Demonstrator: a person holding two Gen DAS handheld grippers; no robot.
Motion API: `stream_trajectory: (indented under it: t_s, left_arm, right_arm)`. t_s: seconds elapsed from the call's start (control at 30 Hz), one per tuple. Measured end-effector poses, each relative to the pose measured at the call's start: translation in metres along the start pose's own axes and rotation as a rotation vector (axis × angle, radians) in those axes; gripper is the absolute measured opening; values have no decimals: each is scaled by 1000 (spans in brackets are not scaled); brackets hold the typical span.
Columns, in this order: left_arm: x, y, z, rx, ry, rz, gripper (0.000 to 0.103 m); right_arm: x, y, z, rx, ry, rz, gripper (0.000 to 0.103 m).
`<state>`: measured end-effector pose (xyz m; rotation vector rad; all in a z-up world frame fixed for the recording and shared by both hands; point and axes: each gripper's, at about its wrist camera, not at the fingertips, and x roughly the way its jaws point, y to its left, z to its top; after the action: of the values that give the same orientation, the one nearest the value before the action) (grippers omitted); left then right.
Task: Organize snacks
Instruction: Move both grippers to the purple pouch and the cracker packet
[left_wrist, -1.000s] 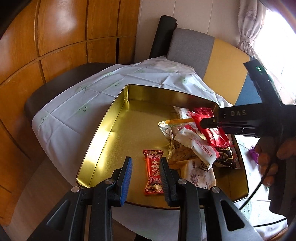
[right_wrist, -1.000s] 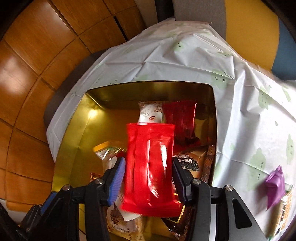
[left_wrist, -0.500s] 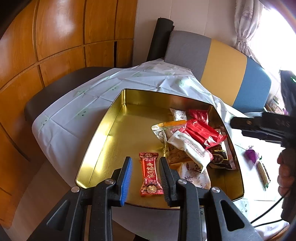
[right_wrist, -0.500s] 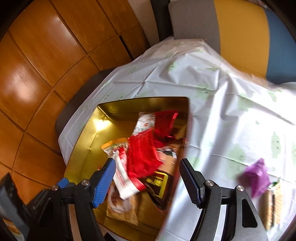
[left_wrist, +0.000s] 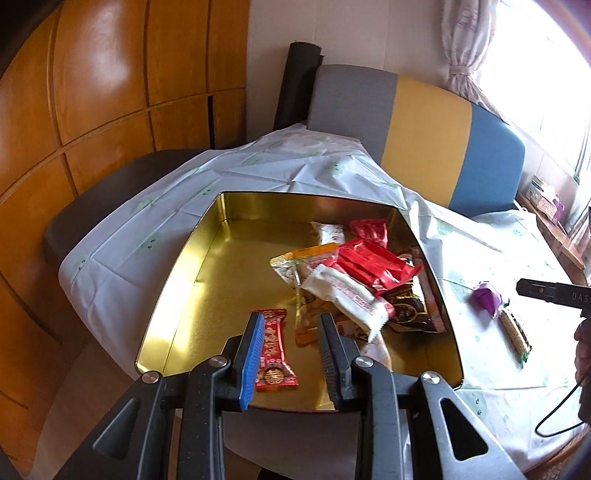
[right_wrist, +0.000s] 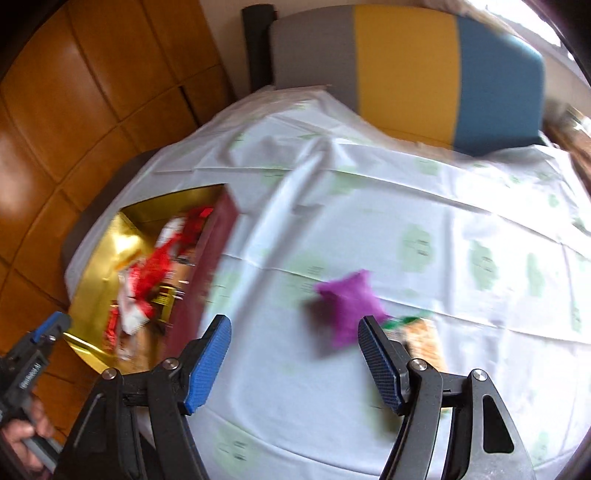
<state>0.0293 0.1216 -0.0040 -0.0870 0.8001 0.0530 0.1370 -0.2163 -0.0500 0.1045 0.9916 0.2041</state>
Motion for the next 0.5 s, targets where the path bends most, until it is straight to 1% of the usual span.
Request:
stream_trajectory:
  t_s: [0.13, 0.27, 0.4, 0.5]
  left_arm:
    - [-2, -10, 1, 25, -2, -6, 30]
    - [-5, -24, 0, 59, -4, -15, 30]
    - [-6, -40, 2, 101, -4, -32, 30]
    - [-6, -55, 2, 137, 1, -47, 30]
  right_arm:
    - [-10, -37, -3, 28, -3, -62, 72]
    - [-17, -76, -5, 42, -5, -136, 75]
    - [-16, -107, -12, 65, 8, -201, 76]
    - [-12, -133, -19, 124, 17, -223, 76]
